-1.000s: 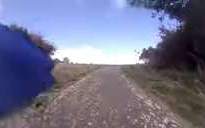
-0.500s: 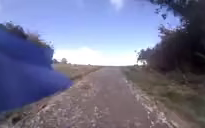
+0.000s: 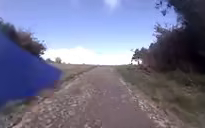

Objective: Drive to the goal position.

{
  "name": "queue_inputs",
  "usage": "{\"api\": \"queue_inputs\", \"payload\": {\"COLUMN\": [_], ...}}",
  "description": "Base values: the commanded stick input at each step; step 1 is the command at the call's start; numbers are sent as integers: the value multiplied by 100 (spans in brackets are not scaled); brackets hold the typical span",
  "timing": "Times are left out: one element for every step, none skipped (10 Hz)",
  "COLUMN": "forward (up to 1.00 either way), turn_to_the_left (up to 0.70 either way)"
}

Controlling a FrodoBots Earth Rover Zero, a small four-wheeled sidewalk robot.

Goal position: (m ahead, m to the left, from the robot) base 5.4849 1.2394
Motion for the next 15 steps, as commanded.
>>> {"api": "queue_inputs", "payload": {"forward": [100, 100, 100, 100, 100, 100, 100, 100, 100, 100, 100, 100, 100, 100, 100], "turn_to_the_left": [0, 0, 0, 0, 11, 25, 40, 25, 11, 0, 0, 0, 0, 0, 0]}}
